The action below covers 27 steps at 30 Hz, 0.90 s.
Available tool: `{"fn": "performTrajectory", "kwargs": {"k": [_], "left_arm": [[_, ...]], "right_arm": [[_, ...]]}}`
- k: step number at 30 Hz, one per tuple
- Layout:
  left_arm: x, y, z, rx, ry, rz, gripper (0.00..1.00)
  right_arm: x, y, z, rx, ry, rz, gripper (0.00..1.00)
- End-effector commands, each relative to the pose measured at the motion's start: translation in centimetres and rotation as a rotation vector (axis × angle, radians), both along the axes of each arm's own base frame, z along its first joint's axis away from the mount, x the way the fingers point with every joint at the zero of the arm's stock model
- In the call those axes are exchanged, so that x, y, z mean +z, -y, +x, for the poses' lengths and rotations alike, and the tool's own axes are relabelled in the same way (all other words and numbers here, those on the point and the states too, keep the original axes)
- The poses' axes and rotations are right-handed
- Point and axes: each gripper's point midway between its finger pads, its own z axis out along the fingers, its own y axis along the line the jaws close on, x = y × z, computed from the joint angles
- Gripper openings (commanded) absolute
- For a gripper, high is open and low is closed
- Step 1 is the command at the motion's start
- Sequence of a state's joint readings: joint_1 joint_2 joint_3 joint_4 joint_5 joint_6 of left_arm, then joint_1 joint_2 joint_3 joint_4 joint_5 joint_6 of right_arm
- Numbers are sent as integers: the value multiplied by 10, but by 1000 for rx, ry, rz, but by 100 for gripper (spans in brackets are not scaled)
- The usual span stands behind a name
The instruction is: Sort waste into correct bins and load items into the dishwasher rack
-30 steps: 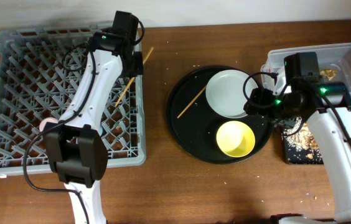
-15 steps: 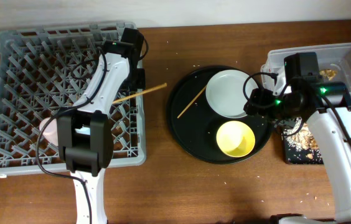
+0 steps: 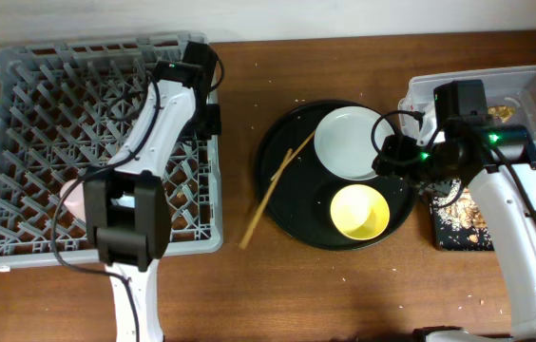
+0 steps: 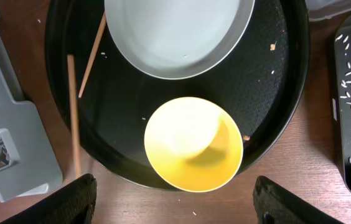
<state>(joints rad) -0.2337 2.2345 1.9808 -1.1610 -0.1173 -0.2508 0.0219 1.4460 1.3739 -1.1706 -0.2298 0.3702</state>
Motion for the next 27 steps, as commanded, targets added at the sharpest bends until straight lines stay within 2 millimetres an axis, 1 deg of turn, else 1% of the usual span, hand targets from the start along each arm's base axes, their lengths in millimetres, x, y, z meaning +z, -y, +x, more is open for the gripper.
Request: {"fn": "performTrajectory", "kwargs": {"k": [1, 2, 3, 5, 9, 13, 14, 16, 17, 19, 20, 24, 26, 27], "left_arm": [[78, 22, -2, -128, 156, -77, 28], [84, 35, -7, -196, 157, -105, 31], [87, 45, -13, -233, 150, -127, 33], [82, 77, -34, -304, 89, -176, 36], [57, 122, -75, -414, -23, -204, 36], [29, 159, -117, -512, -120, -243, 43], [23, 166, -124, -532, -133, -248, 46], [15, 176, -135, -564, -147, -245, 49], [9, 183, -144, -588, -157, -241, 51], [3, 193, -158, -624, -177, -236, 52], [1, 203, -170, -656, -193, -238, 52], [-2, 215, -188, -685, -211, -231, 52], [-10, 219, -197, -703, -222, -225, 52], [-18, 219, -200, -708, -224, -220, 52]], "right_arm": [[0, 0, 0, -5, -2, 6, 81], [0, 1, 0, -6, -1, 3, 81], [0, 1, 0, -6, -1, 3, 81], [0, 1, 0, -6, -1, 3, 81], [0, 1, 0, -7, -2, 3, 81], [0, 1, 0, -6, -3, 3, 82], [0, 1, 0, -6, -3, 3, 82], [0, 1, 0, -6, -3, 3, 82], [0, 1, 0, -6, -3, 3, 82], [0, 1, -1, -6, -5, 3, 82], [0, 1, -1, -7, -5, 3, 82], [0, 1, -1, -6, -5, 3, 82], [0, 1, -1, -7, -5, 3, 82], [0, 1, -1, -7, -5, 3, 82]]}}
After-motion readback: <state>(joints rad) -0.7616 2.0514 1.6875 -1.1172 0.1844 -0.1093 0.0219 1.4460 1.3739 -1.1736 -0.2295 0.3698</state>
